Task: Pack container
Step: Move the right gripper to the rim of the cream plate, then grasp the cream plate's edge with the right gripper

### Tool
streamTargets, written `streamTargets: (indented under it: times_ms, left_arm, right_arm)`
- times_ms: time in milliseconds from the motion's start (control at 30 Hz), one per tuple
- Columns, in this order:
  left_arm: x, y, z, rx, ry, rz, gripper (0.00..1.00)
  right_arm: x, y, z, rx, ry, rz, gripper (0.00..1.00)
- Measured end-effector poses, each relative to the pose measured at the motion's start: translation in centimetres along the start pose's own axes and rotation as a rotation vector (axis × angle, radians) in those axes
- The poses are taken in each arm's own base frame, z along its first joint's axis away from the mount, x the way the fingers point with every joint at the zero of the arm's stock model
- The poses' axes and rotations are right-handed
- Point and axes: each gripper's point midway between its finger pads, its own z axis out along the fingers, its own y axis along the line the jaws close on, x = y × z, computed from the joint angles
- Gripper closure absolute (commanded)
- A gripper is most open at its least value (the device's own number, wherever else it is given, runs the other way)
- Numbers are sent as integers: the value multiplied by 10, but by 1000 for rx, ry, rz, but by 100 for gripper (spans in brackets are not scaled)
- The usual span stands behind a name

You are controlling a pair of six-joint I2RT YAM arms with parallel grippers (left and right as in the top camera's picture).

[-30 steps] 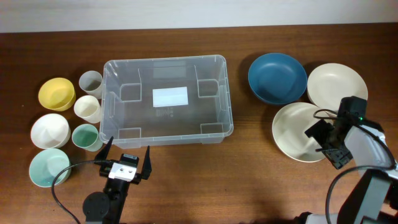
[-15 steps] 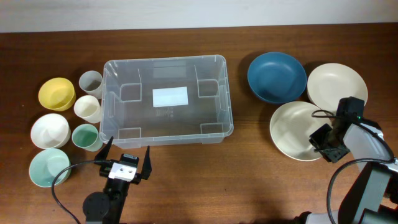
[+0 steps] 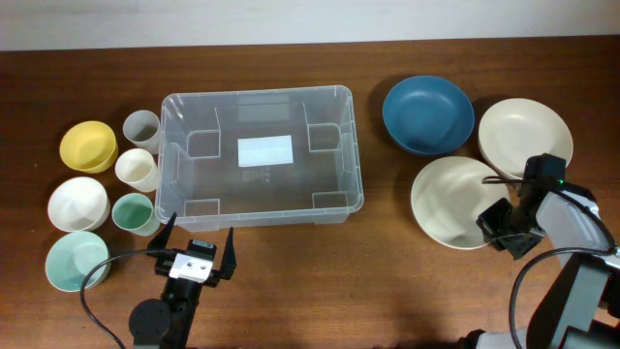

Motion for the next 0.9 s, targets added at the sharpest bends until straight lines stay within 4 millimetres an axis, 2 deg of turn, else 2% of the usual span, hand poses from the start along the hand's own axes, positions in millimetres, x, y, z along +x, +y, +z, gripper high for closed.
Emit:
streamTargets:
  times_ms: [100, 167, 233, 333, 433, 467, 533, 567, 600, 633, 700, 767, 800, 833, 867, 900]
  left_arm:
    - [0, 0, 0, 0, 0, 0, 0]
    - [0, 0, 0, 0, 0, 0, 0]
    - [0, 0, 0, 0, 0, 0, 0]
    - [0, 0, 0, 0, 0, 0, 0]
    - [0, 0, 0, 0, 0, 0, 0]
    - [0, 0, 0, 0, 0, 0, 0]
    - [0, 0, 0, 0, 0, 0, 0]
    - [0, 0, 0, 0, 0, 0, 0]
    - [0, 0, 0, 0, 0, 0, 0]
    - [0, 0, 0, 0, 0, 0, 0]
    - [0, 0, 0, 0, 0, 0, 0]
    - [0, 0, 0, 0, 0, 0, 0]
    - [0, 0, 0, 0, 0, 0, 0]
    - [0, 0, 0, 0, 0, 0, 0]
    - [0, 0, 0, 0, 0, 0, 0]
    - [0, 0, 0, 0, 0, 0, 0]
  right_arm:
    - [17, -7, -14, 14, 48, 2, 96]
    - [23, -9, -39, 7, 38, 1, 96]
    - [18, -4, -64, -30, -19, -6, 96]
    - [1, 17, -121, -148, -193, -46, 96]
    - [-4, 41, -185, -280, -371, -112, 96]
    - [-3, 49, -206, -323, -431, -138, 89]
    - [1, 57, -242, -383, -526, -179, 62]
    - [4, 58, -253, -393, -562, -192, 49]
    - [5, 56, -257, -389, -575, -191, 38]
    - [8, 51, -256, -366, -579, -194, 37]
    - [9, 41, -243, -301, -554, -181, 32]
    - [7, 36, -217, -239, -499, -173, 28]
    - [8, 32, -194, -189, -444, -166, 26]
    - [9, 29, -182, -165, -414, -161, 23]
    - [11, 25, -159, -117, -360, -158, 20]
    - [12, 21, -144, -86, -323, -156, 18]
